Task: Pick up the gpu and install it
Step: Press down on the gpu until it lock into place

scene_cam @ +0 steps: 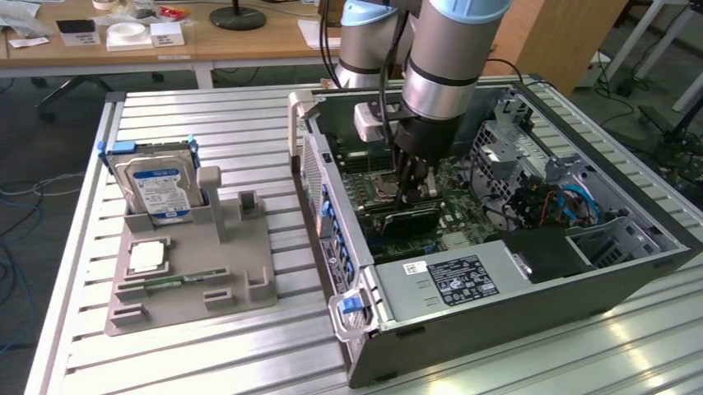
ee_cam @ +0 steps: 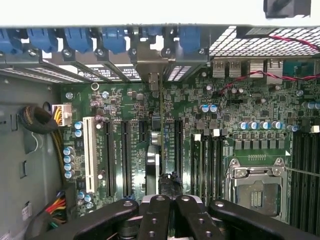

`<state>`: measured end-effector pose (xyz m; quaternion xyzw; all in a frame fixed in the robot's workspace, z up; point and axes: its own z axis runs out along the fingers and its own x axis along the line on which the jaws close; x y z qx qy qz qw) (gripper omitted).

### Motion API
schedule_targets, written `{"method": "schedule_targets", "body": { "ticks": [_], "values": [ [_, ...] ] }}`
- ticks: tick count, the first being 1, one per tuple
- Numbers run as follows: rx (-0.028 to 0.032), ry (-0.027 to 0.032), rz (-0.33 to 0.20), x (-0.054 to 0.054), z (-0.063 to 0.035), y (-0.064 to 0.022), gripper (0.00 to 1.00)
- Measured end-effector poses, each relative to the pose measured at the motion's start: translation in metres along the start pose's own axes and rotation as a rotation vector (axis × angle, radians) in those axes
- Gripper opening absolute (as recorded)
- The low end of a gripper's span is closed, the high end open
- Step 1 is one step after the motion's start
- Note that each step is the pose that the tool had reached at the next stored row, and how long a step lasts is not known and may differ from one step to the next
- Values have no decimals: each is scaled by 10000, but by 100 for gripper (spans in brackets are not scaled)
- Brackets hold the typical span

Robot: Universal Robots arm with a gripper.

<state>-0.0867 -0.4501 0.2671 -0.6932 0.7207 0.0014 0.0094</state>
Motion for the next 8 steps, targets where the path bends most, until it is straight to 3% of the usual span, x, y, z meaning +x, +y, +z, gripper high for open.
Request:
{"method": "schedule_targets", "body": {
  "ticks": [8],
  "values": [
    [1, 0, 3, 26, 0, -7, 11]
  ]
}}
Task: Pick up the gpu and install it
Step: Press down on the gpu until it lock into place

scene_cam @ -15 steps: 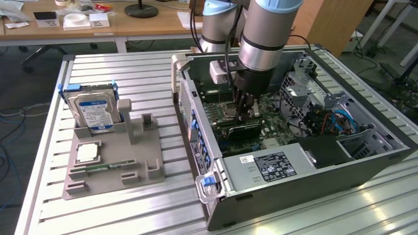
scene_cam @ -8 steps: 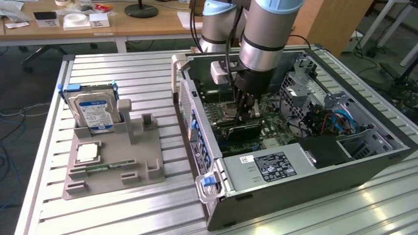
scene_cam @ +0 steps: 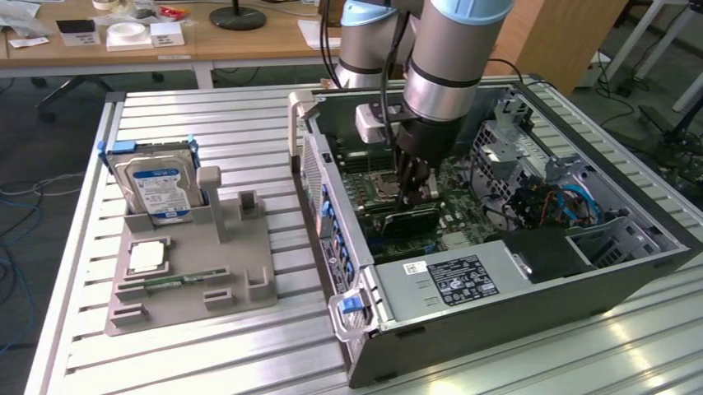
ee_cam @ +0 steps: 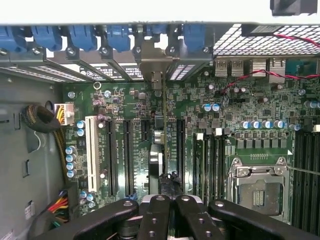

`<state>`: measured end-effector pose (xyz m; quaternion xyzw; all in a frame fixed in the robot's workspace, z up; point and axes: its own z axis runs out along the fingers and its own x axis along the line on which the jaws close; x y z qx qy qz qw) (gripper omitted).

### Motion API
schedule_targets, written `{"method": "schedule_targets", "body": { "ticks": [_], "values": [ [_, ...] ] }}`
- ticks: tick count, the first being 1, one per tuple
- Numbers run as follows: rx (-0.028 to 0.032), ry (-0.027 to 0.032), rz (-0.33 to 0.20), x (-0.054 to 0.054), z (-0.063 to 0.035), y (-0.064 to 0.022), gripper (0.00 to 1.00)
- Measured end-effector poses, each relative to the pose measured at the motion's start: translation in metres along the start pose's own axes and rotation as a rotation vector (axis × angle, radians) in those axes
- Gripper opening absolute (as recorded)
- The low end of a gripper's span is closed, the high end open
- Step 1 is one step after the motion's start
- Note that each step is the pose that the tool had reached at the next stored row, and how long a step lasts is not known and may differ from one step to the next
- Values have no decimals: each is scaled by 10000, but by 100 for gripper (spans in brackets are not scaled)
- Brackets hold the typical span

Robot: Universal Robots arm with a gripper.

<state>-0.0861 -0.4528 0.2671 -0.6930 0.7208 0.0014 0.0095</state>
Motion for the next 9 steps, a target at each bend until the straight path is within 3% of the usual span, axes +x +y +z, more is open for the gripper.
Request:
{"method": "schedule_targets", "body": {
  "ticks": [9],
  "values": [
    [-1, 2, -1, 12, 10, -1, 11]
  ]
}}
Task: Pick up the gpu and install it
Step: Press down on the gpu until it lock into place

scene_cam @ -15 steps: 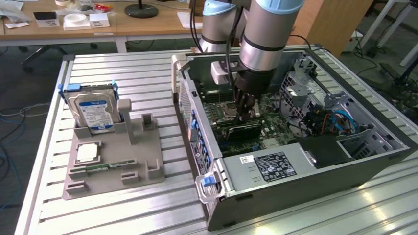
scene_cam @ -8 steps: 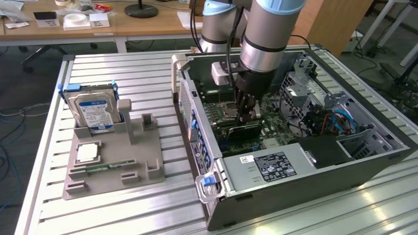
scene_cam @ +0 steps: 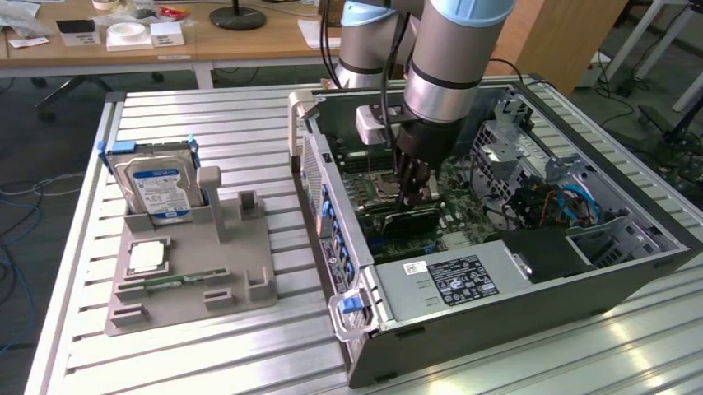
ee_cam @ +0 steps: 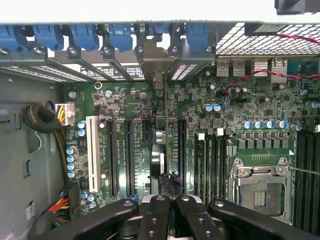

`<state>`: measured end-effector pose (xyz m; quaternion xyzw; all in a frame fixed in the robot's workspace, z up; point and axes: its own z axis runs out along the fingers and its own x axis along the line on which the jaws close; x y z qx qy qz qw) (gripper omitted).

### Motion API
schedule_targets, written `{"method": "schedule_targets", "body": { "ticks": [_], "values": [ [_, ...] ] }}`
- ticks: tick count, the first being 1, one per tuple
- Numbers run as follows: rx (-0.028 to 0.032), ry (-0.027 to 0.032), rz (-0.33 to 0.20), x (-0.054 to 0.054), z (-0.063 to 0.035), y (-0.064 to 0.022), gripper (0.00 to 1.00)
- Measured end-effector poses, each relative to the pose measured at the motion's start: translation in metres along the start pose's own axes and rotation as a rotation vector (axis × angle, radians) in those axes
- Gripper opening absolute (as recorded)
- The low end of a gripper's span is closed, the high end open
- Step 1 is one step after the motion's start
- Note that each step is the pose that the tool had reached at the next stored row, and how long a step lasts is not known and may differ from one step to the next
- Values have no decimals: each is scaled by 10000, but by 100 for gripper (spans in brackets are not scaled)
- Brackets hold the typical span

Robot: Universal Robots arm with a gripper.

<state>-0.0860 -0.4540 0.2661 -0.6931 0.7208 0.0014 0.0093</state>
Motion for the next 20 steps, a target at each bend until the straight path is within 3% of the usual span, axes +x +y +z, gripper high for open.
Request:
{"method": "schedule_targets", "body": {
  "ticks": [20],
  "values": [
    [-1, 4, -2, 2, 58, 1, 11]
  ]
}}
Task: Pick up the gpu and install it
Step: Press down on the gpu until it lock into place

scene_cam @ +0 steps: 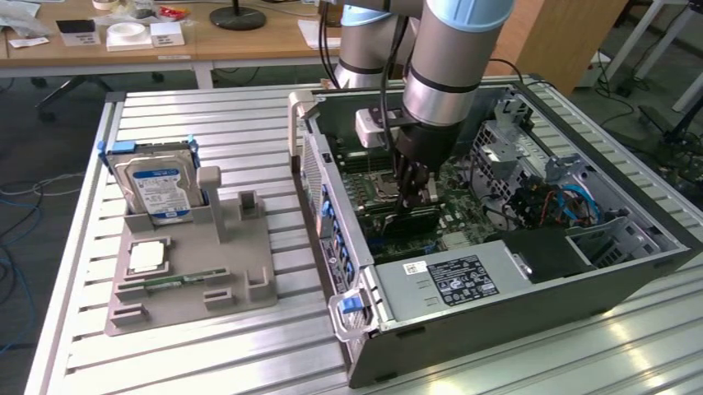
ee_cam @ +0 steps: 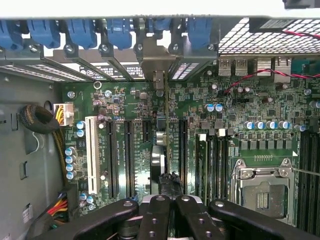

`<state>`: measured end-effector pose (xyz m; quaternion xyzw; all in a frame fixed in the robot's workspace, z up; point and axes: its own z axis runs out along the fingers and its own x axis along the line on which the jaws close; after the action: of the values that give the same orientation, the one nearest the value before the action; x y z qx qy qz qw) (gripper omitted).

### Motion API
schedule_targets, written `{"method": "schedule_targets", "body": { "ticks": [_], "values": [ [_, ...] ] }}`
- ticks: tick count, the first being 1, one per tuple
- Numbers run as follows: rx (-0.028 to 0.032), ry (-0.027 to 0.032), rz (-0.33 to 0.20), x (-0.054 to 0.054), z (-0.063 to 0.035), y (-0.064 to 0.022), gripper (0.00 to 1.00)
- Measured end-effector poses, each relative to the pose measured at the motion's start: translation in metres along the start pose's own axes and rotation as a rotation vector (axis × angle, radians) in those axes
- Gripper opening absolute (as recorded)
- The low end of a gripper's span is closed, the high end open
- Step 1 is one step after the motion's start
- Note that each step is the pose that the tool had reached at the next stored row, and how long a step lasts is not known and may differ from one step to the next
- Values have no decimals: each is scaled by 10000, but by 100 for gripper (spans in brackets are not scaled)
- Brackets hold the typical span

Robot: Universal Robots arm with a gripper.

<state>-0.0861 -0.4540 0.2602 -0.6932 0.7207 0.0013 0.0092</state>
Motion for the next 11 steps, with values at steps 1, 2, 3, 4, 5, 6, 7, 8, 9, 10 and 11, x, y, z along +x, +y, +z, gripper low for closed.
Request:
{"method": "schedule_targets", "body": {
  "ticks": [1, 2, 3, 4, 5, 6, 7, 8, 9, 10, 11],
  "values": [
    [0, 0, 0, 0, 0, 0, 11],
    [1, -3, 1, 0, 2, 1, 11],
    [1, -5, 1, 0, 3, 1, 11],
    [2, -4, 1, 0, 7, 1, 11],
    [1, -3, 1, 1, 8, 1, 11],
    [0, -3, 1, 1, 8, 1, 11],
    [1, -4, 1, 1, 8, 1, 11],
    [1, -5, 1, 1, 9, 1, 11],
    [2, -5, 1, 1, 9, 1, 11],
    [2, -6, 1, 1, 10, 1, 11],
    [2, -7, 1, 0, 10, 1, 11]
  ]
}}
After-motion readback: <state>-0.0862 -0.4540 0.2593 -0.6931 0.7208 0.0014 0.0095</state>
